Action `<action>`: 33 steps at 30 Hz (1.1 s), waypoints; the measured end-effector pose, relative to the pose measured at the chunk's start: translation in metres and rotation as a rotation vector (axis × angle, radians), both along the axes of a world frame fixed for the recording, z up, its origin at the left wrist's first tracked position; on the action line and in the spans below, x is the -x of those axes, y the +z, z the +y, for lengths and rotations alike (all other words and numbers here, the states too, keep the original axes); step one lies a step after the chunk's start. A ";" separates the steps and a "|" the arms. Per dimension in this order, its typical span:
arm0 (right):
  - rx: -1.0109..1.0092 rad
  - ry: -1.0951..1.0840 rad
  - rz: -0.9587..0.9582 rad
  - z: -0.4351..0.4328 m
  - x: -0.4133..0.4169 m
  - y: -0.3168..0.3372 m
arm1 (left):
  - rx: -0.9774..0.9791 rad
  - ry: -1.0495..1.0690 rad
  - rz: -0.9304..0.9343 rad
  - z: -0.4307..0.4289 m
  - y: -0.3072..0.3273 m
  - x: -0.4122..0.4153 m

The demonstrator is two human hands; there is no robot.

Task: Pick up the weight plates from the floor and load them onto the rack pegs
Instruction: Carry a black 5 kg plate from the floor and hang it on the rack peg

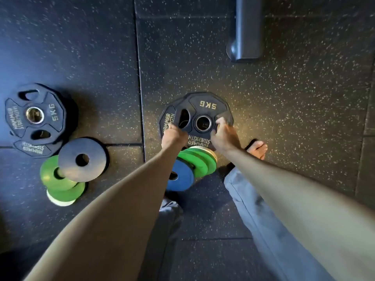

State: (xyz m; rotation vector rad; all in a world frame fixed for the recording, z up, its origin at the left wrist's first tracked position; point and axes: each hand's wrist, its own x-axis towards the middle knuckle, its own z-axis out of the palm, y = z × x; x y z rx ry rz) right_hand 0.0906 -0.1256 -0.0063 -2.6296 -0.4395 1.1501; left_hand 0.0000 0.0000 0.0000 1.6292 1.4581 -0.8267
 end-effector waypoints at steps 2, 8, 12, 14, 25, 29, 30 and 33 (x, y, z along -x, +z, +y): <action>0.066 -0.086 -0.062 -0.003 -0.014 -0.021 | -0.040 0.041 0.029 0.000 -0.020 -0.013; 0.185 -0.165 -0.024 -0.015 -0.042 -0.082 | -0.182 0.114 0.086 0.000 -0.085 -0.040; 0.171 -0.237 0.069 -0.017 -0.046 -0.109 | -0.248 0.082 0.149 0.003 -0.114 -0.045; 0.164 -0.255 0.104 -0.017 -0.049 -0.119 | -0.296 0.043 0.156 0.006 -0.125 -0.044; 0.083 -0.197 -0.034 -0.014 -0.054 -0.081 | -0.273 0.099 -0.034 0.013 -0.094 -0.039; -0.056 -0.237 -0.185 -0.005 -0.068 -0.027 | -0.286 0.212 -0.139 0.019 -0.040 -0.057; -0.080 -0.260 -0.212 -0.002 -0.073 -0.010 | -0.286 0.221 -0.135 0.023 -0.025 -0.063; -0.118 -0.313 -0.225 0.005 -0.093 0.050 | -0.286 0.206 -0.150 0.033 0.036 -0.085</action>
